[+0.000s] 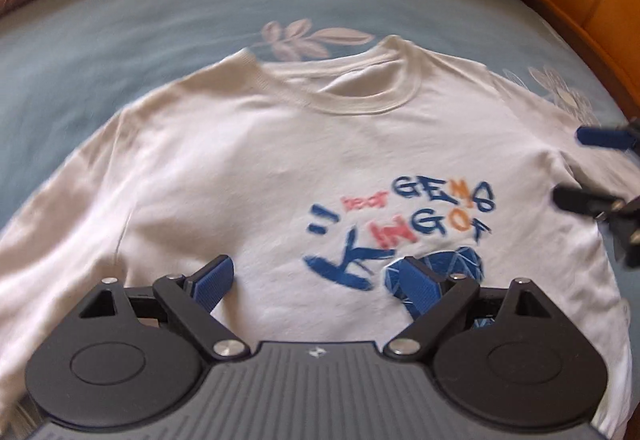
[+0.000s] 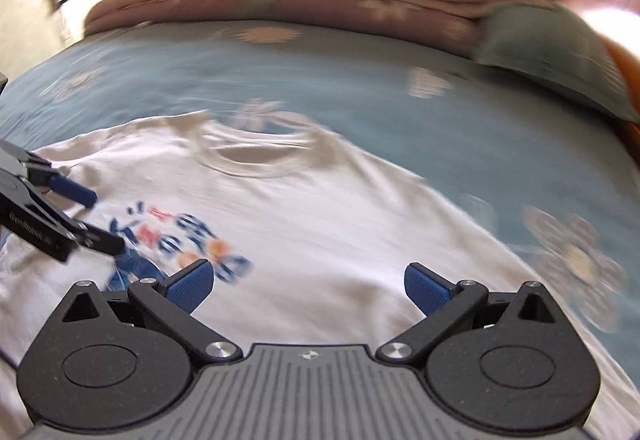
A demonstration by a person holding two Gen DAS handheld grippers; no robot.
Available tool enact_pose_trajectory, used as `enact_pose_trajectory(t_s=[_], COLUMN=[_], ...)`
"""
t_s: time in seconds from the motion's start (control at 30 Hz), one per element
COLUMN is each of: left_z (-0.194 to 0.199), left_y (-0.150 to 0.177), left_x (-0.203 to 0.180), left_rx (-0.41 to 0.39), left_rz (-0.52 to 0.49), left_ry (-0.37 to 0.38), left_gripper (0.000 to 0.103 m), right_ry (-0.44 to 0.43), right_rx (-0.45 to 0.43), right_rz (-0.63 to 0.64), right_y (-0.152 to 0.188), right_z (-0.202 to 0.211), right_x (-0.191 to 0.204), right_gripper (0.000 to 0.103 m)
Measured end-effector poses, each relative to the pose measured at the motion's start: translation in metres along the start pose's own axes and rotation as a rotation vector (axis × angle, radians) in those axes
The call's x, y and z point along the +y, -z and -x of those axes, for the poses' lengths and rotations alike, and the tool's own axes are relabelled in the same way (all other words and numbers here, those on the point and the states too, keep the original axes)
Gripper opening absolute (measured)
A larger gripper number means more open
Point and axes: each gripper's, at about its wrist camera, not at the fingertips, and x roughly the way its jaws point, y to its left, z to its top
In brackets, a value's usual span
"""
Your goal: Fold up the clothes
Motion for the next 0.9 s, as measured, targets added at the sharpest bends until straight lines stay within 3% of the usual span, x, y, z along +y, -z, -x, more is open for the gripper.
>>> enact_pose_trajectory(t_s=[0.07,0.13,0.2,0.27,0.33,0.4,0.6,0.7,0.8,0.9], left_z=[0.002,0.006,0.012,0.018,0.025,0.032,-0.009,-0.038,-0.041,-0.028], left_y=[0.002,0.002,0.006,0.007,0.000,-0.013,-0.060,-0.075,-0.097,-0.111], left_x=[0.009,0.018,0.026,0.031,0.031,0.029,0.031,0.036,0.045,0.038], left_rx=[-0.022,-0.016,-0.002,0.021,0.009,-0.058,-0.090,-0.067,-0.098,-0.138], left_rz=[0.049,0.102,0.169,0.215,0.212,0.200,0.215,0.209,0.250,0.232], left_ry=[0.038,0.068,0.098,0.120,0.132,0.152,0.175,0.091,0.079,0.156], left_gripper=[0.093,0.093,0.093,0.093,0.093,0.093,0.093,0.093,0.093,0.093], right_ry=[-0.050,-0.023,-0.022,-0.030,-0.034,-0.029,0.011,0.014,0.008,0.002], right_rx=[-0.001,0.055,0.132,0.124,0.118,0.107,0.088,0.078,0.074,0.072], right_rz=[0.057,0.052,0.001,-0.026,-0.021,-0.015,-0.044,-0.050,-0.045,-0.042], right_y=[-0.013,-0.012,-0.002,0.016,0.028,0.033,0.032,0.032,0.033,0.033], right_z=[-0.021,-0.034,-0.038,-0.029,-0.021,-0.017,-0.020,-0.021,-0.020,-0.020], right_x=[0.026,0.032,0.028,0.023,0.022,0.022,0.028,0.028,0.027,0.026], right_gripper=[0.103,0.103,0.103,0.103,0.103,0.103,0.103,0.103,0.103,0.103])
